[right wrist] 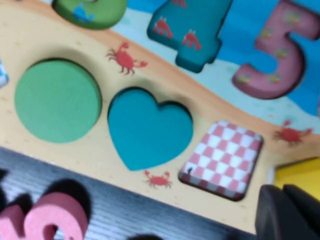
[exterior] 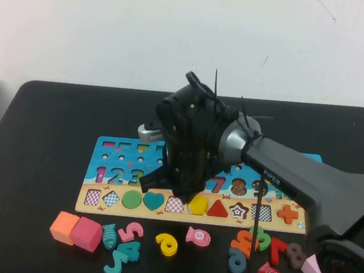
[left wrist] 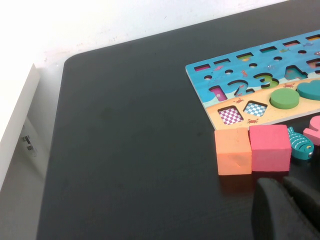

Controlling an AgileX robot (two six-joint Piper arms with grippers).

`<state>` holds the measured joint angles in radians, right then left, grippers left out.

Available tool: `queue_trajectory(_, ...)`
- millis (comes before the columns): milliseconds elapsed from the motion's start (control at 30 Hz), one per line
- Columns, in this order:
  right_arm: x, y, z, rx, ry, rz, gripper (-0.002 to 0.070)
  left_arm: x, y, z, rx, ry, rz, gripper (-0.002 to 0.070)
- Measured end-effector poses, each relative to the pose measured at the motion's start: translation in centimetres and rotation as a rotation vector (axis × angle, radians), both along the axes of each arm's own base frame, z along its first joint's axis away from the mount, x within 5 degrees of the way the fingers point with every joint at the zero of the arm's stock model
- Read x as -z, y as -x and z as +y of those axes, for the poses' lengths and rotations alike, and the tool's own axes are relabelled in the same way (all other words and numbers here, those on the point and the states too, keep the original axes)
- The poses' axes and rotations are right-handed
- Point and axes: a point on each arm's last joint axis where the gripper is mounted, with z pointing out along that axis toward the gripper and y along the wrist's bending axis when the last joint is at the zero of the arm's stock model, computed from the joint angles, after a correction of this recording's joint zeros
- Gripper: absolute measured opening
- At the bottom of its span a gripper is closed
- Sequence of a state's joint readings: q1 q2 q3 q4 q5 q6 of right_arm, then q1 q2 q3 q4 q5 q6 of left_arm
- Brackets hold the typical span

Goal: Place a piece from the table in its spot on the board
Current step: Place the "Pentagon" into the hole of the Pentagon

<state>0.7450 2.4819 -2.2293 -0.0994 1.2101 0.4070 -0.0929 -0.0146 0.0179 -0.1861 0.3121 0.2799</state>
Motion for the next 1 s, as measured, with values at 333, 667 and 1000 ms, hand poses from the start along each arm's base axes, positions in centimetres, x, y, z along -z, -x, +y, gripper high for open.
queue_trajectory(333, -1.9, -1.1, -1.4, -0.045, 0.107, -0.127, 0.0019, 0.0, 0.0, 0.0, 0.000, 0.000, 0.000, -0.0003)
queue_trajectory(667, 0.2, -1.9, -2.2, -0.035, 0.127, -0.083, 0.0019, 0.0, 0.0, 0.0, 0.000, 0.000, 0.000, -0.0003)
queue_trajectory(1000, 0.7, -1.9, -2.2, -0.037, 0.110, -0.055, 0.0019, 0.0, 0.0, 0.0, 0.000, 0.000, 0.000, -0.0003)
